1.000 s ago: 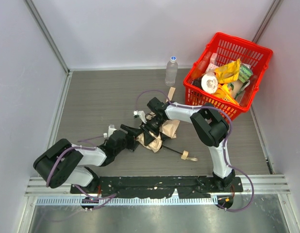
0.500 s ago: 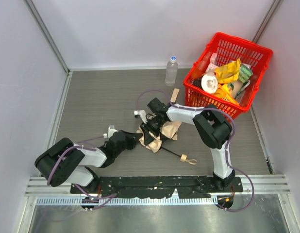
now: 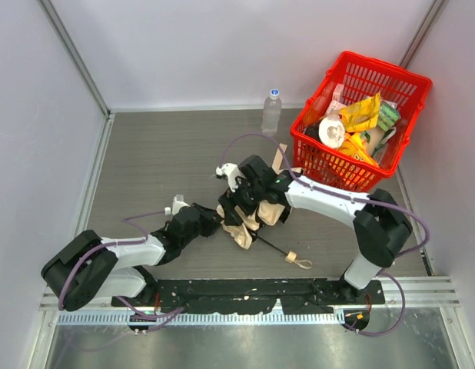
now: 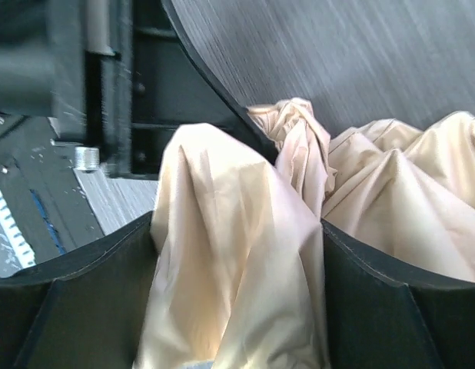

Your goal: Put away the umbrella

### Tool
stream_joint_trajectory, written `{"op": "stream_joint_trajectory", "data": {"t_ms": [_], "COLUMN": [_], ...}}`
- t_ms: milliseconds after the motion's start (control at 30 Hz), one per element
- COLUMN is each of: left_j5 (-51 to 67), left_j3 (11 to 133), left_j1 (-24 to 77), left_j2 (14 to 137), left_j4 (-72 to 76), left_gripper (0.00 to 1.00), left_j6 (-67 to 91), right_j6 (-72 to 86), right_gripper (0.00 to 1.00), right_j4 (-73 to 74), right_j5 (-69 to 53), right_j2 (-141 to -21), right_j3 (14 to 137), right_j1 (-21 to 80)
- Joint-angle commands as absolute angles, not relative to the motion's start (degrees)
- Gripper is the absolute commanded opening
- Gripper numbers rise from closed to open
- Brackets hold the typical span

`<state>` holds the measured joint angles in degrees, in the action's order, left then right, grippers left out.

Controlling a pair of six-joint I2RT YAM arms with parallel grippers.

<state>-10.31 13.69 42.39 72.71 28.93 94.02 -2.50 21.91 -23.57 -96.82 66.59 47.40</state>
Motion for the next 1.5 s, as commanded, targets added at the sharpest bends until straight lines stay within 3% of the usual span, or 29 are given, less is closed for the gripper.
{"op": "stream_joint_trajectory", "data": {"t_ms": [0, 100, 300, 633, 933, 1033, 1067, 1200, 1267, 1333, 1367, 1467], "left_j5": [-13.6, -13.4, -12.7, -11.9, -10.8, -10.7, -10.7, -11.8, -13.2, -15.2, -16.3, -18.5], "left_j3": [12.7, 12.4, 13.4, 15.8, 17.0, 17.1, 17.1, 16.1, 15.5, 14.7, 14.3, 12.4], "left_j1": [41.8, 42.0, 42.0, 41.9, 42.0, 42.0, 42.0, 42.0, 42.0, 42.0, 42.0, 42.0], "left_j2": [73.2, 73.2, 71.3, 67.4, 64.9, 64.5, 64.5, 64.0, 62.7, 60.7, 59.2, 52.5], "left_j4": [18.6, 17.8, 12.1, 2.0, 0.1, -1.3, -1.3, -0.5, -0.4, -0.4, -0.4, -1.5], "left_gripper": [0.00, 0.00, 0.00, 0.00, 0.00, 0.00, 0.00, 0.00, 0.00, 0.00, 0.05, 0.49], "left_j6": [90.5, 91.5, 93.5, 97.1, 98.1, 97.9, 98.0, 98.1, 96.9, 94.8, 93.4, 89.8], "right_j6": [1.7, 1.1, -2.8, -2.5, -3.2, -3.2, -3.3, -3.3, -2.1, -1.0, -0.2, 3.5], "right_gripper": [0.81, 0.81, 0.86, 0.88, 0.87, 0.69, 0.52, 0.12, 0.01, 0.01, 0.01, 0.01], "right_j4": [24.3, 28.2, 29.4, 12.4, -2.4, -2.1, -1.4, -0.4, 2.5, 2.9, 2.4, 0.8], "right_j5": [-18.4, -16.1, 6.7, 18.6, 24.3, 16.7, 12.8, -4.7, -16.1, -25.2, -26.5, -32.9], "right_j2": [-88.3, -85.5, -83.0, -85.6, -96.0, -98.3, -99.1, -100.0, -101.0, -102.1, -102.7, -104.6], "right_j3": [69.0, 70.9, 68.9, 56.4, 50.5, 51.9, 52.2, 51.4, 51.2, 50.9, 50.5, 49.8], "right_j1": [46.8, 48.3, 60.9, 68.1, 67.2, 62.2, 61.1, 55.7, 52.3, 49.8, 49.2, 46.2]}}
